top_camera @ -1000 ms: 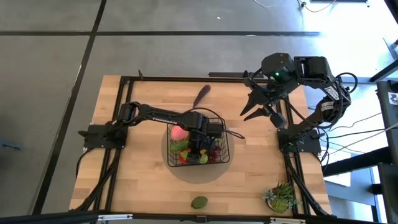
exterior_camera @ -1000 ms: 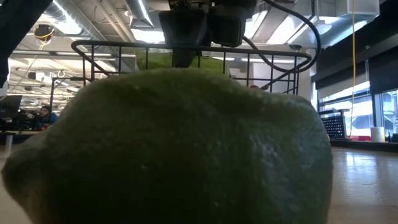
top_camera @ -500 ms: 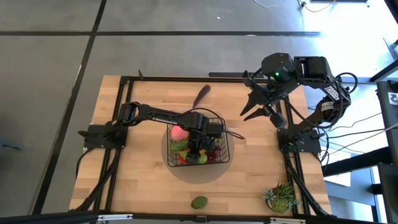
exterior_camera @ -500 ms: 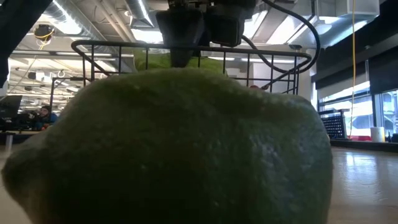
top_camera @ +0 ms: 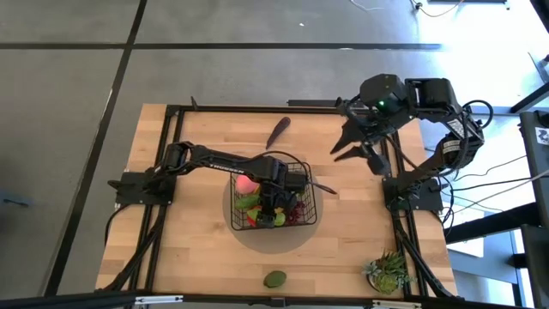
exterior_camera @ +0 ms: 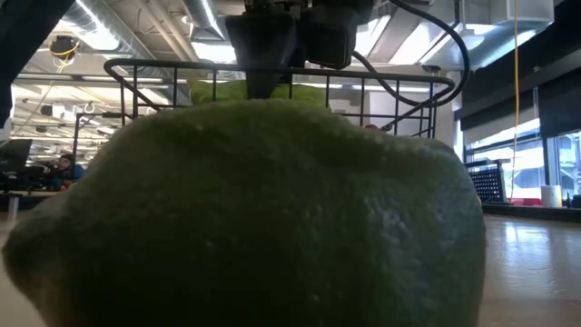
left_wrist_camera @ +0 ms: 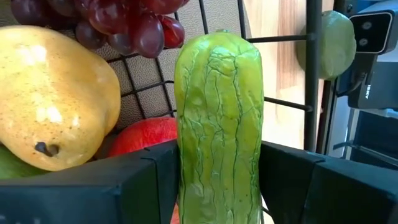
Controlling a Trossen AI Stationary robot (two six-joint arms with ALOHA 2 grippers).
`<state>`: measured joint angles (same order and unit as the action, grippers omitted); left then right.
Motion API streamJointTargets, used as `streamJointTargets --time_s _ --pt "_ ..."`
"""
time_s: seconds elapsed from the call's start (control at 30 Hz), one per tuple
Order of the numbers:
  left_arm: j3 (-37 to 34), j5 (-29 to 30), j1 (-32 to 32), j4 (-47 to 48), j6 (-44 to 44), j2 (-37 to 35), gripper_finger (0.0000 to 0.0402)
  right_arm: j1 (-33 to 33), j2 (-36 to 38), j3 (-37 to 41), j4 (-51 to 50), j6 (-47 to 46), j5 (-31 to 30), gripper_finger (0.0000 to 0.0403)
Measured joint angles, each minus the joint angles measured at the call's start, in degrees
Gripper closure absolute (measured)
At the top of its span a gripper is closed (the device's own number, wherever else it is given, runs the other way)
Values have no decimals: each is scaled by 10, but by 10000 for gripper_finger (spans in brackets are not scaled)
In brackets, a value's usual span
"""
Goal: Build produce basket
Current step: Put the green cucumber into the black wire basket
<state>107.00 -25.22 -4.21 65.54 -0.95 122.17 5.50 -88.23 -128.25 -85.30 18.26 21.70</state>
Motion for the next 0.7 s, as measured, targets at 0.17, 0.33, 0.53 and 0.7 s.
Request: streamJointTargets --time_s 0.17,0.33,0.53,0.7 --pt "0 -1 0 0 0 0 236 -2 0 0 -4 -27 -74 319" --pt "0 -11 0 1 0 -1 236 -2 0 0 -4 -28 -75 319" --pt "0 -12 0 18 1 -1 236 -2 0 0 4 -28 -76 319" --pt "0 -13 1 15 -22 -1 236 -2 0 0 4 -28 -76 319"
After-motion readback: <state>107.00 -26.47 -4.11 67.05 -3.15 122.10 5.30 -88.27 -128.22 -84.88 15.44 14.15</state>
